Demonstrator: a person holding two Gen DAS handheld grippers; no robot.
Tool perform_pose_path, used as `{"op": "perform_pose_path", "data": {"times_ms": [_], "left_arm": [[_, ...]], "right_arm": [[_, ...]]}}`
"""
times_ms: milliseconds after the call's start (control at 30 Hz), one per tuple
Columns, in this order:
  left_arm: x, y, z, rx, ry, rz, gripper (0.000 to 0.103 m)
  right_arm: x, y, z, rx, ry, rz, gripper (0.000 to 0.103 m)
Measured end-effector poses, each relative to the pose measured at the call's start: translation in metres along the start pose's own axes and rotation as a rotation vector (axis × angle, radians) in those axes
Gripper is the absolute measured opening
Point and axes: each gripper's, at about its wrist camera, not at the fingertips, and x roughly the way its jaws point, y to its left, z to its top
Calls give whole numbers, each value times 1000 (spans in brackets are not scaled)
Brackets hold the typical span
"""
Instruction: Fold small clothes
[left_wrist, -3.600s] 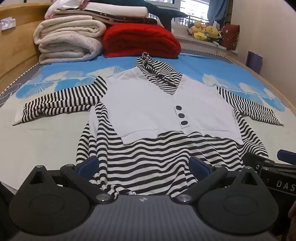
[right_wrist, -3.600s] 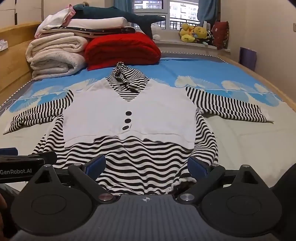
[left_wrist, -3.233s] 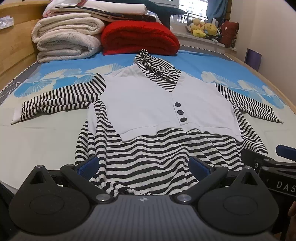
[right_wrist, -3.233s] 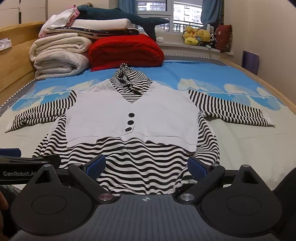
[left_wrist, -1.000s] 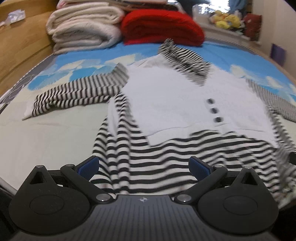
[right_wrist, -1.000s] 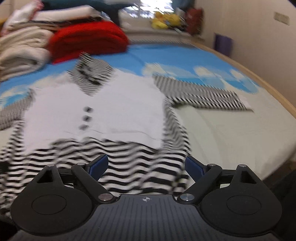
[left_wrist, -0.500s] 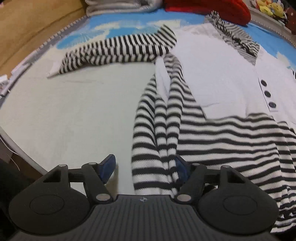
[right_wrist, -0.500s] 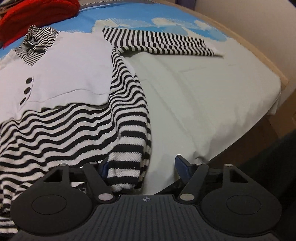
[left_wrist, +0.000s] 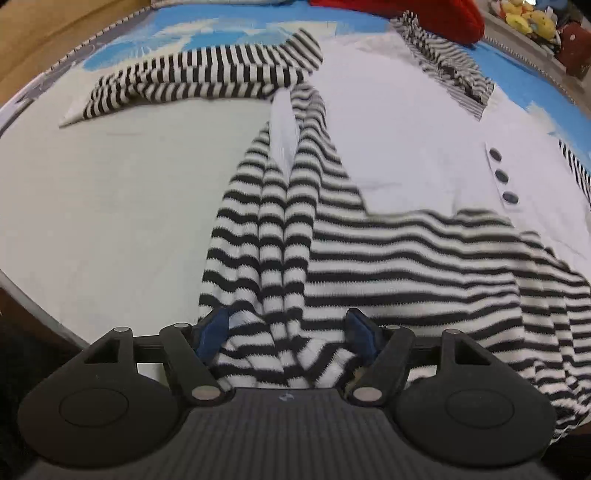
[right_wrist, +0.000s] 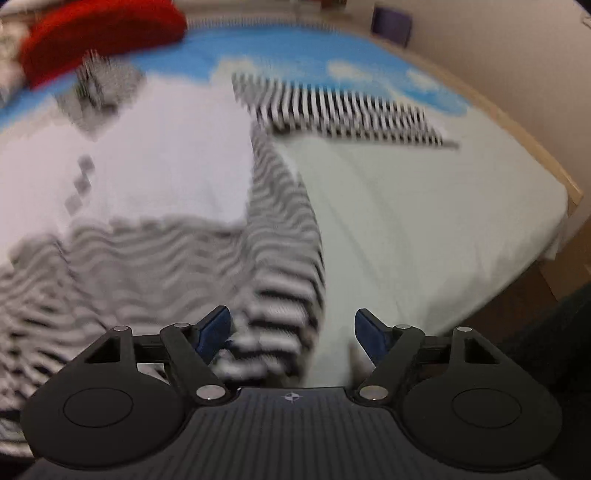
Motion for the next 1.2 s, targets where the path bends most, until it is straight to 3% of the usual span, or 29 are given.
{"op": "perform_pose_path", "data": {"times_ms": [133, 367, 667, 800, 1033, 1200], "left_arm": [[-24, -10, 6, 45, -129, -6, 75], [-52, -19, 21, 79, -283, -33, 75], [-115, -2, 85, 65, -458, -119, 80], [-116, 5, 130, 106, -492, -158, 81], [-70, 33, 203, 147, -458, -94, 80], [-14, 54, 219, 133, -376, -58, 78]], "right_arm": [[-2, -4, 4, 34, -5, -12, 76], [-43, 5, 18, 3, -258, 55, 76], [-109, 7, 71, -87, -456, 293, 79], [-120, 6, 112, -112, -512, 374, 79], [-110, 20, 182, -179, -578, 411, 79], [-79, 42, 200, -216, -574, 407, 79]]}}
